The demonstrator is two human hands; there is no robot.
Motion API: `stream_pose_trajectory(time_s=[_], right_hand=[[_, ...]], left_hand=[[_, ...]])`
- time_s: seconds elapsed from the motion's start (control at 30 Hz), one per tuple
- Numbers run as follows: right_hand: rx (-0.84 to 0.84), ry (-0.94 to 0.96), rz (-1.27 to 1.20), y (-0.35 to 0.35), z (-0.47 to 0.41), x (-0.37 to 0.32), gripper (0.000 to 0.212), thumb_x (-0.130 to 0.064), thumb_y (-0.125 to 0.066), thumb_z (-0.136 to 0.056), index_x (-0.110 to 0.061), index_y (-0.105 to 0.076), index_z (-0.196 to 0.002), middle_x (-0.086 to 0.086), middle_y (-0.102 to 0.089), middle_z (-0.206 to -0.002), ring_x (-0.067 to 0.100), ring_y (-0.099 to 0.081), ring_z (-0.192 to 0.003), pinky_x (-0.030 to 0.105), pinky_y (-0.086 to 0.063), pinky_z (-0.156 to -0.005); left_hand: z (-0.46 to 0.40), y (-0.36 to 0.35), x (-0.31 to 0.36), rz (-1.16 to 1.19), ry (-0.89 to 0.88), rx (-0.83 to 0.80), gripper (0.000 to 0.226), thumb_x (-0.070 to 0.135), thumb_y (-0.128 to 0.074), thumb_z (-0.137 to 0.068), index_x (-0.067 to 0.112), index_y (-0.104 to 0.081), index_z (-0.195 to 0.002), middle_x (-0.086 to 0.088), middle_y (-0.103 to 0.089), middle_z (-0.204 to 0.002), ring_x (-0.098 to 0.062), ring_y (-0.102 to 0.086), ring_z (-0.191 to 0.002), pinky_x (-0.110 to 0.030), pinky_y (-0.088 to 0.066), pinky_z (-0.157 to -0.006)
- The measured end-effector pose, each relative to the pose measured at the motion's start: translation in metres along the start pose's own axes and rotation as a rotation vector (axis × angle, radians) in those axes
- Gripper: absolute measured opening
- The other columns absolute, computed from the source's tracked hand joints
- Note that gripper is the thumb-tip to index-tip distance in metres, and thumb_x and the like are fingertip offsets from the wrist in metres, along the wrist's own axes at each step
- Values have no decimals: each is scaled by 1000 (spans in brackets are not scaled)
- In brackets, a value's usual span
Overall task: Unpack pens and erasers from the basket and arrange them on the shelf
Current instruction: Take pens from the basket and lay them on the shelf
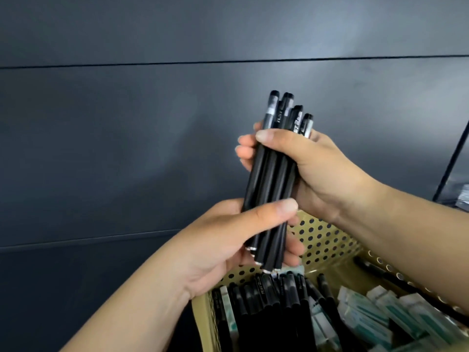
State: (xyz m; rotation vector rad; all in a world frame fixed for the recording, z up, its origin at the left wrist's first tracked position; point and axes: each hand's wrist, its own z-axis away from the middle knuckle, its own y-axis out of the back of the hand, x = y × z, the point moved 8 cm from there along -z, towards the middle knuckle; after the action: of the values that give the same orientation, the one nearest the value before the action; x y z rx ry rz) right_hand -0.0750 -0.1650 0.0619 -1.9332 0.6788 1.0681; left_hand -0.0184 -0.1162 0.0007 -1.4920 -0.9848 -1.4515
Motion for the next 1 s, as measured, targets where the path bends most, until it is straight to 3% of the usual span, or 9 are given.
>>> stream_pose_trajectory(time_s=[0.1,0.17,0.23,0.4,0.5,0.67,0.77,0.87,1.0], right_hand=[[-103,-74,199,-11,6,11,22,-19,-63,-58,-15,-60,-79,0,-71,-73,10,-67,-74,42,-51,-86],[-117,-110,269,-13,8,18,16,-22,-62,-60,-18,-61,-76,-2,-72,-76,11,-65,-78,65,-32,-99],[-100,-134,262,-11,7,21,13,-22,-62,-61,-19,-61,-74,-2,-72,-76,11,-64,-77,70,-20,-101],[-150,-207,287,-9,9,29,17,-22,-62,-59,-18,-60,-75,-2,-72,-78,11,-66,-80,43,-44,-96],[-237,-253,373,-9,9,32,16,-30,-69,-67,-18,-67,-77,2,-73,-92,33,-62,-99,49,-47,-93],[-330,-526,510,34,7,14,57,-67,-55,-70,-14,-72,-81,4,-72,-86,14,-68,-78,24,-55,-70],[-390,-849,901,81,26,31,57,-60,-64,-59,-9,-72,-82,10,-71,-86,15,-67,-68,22,-54,-59],[-355,-1163,1287,123,53,67,38,-40,-65,-75,-4,-64,-87,10,-68,-74,13,-63,-54,22,-54,-53],[-248,-1275,1334,139,64,95,30,-35,-66,-80,-8,-56,-75,4,-56,-58,9,-54,-39,17,-47,-43]], left_hand=[[3,-1,0,12,7,-36,18,32,-73,-56,18,-73,-68,-8,-68,-65,-19,-67,-61,-26,-55,-59],[4,-2,2,45,-4,-44,14,23,-79,-57,18,-71,-67,-6,-65,-59,-17,-64,-56,-26,-53,-56],[3,-2,3,83,-13,-35,10,15,-78,-62,18,-71,-69,-5,-62,-56,-16,-62,-53,-26,-53,-55],[-2,3,0,137,-17,21,10,10,-65,-66,14,-71,-73,-5,-60,-58,-15,-60,-53,-26,-52,-52],[-2,4,0,114,-21,38,3,12,-65,-68,14,-68,-68,0,-52,-52,-10,-52,-46,-23,-48,-48],[-4,11,-5,126,27,132,15,15,-65,-65,17,-61,-51,0,-51,-52,-11,-51,-46,-23,-49,-46],[-5,14,-5,155,14,176,11,14,-64,-63,16,-61,-53,-1,-52,-52,-12,-52,-46,-24,-51,-46],[-5,15,-6,140,4,182,11,16,-64,-63,18,-60,-53,1,-48,-51,-10,-47,-44,-22,-47,-45],[-6,15,-7,93,10,168,11,18,-65,-63,19,-58,-54,2,-46,-52,-9,-45,-44,-21,-45,-44]])
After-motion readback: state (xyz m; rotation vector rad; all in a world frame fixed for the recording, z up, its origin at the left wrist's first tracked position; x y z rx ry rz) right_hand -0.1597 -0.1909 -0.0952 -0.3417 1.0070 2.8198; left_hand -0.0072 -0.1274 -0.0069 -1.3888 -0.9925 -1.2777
